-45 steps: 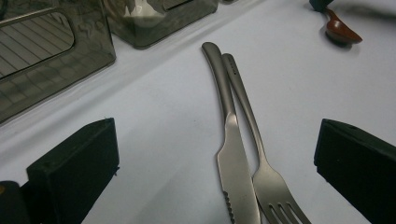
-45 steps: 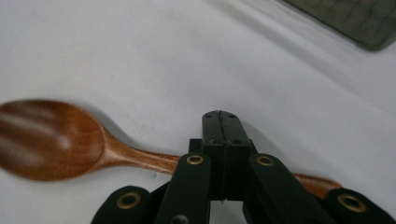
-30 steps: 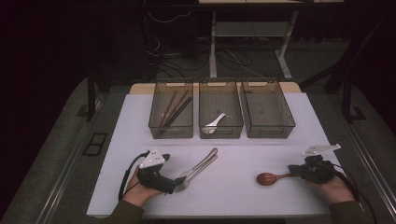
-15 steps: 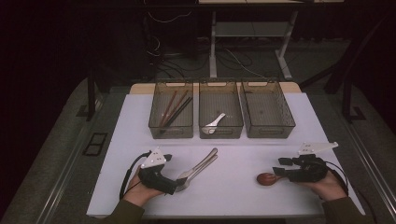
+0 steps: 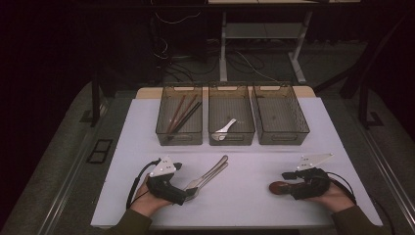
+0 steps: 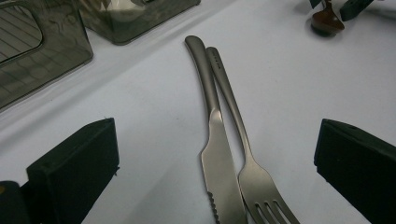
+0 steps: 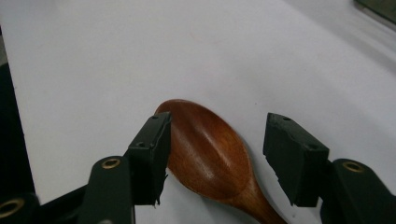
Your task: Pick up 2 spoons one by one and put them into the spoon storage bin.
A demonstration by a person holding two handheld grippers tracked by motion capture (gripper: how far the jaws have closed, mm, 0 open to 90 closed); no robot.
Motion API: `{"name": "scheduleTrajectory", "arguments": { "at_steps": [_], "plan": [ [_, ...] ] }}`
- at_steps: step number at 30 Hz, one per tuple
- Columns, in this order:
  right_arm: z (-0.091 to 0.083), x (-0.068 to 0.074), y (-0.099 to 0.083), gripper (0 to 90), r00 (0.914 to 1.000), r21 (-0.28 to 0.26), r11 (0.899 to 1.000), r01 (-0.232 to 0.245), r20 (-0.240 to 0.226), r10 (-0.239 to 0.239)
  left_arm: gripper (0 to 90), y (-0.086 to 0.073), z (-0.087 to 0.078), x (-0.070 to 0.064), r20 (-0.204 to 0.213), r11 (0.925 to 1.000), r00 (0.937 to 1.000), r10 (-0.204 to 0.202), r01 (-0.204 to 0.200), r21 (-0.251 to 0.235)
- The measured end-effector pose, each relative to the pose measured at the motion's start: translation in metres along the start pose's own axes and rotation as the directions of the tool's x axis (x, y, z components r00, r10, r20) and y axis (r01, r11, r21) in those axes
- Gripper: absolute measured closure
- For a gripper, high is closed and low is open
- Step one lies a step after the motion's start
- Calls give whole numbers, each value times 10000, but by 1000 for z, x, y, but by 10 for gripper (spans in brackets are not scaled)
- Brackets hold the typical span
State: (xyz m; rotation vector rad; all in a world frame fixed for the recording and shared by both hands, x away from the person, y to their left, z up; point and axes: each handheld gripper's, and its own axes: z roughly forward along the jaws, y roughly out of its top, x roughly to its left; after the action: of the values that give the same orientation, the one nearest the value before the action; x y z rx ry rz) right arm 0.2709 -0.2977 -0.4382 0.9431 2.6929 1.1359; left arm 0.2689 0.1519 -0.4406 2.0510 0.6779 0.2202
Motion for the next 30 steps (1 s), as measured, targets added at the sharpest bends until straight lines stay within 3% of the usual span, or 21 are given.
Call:
{"name": "scheduleTrajectory", "arguments": {
  "at_steps": [10,21,30],
  "plan": [
    [7,3,-2,411,9991,660,9969,428,43,-432,0,0,2,-1,42,9999,10000,47,-47,95],
    [2,5,-4,626,9954,794,9923,951,-148,-943,0,0,3,-1,89,9998,9999,74,-75,160],
    [-2,4,-4,788,9948,610,9938,927,-480,-898,0,0,3,-2,158,9998,9998,119,-121,145]
  ]
}}
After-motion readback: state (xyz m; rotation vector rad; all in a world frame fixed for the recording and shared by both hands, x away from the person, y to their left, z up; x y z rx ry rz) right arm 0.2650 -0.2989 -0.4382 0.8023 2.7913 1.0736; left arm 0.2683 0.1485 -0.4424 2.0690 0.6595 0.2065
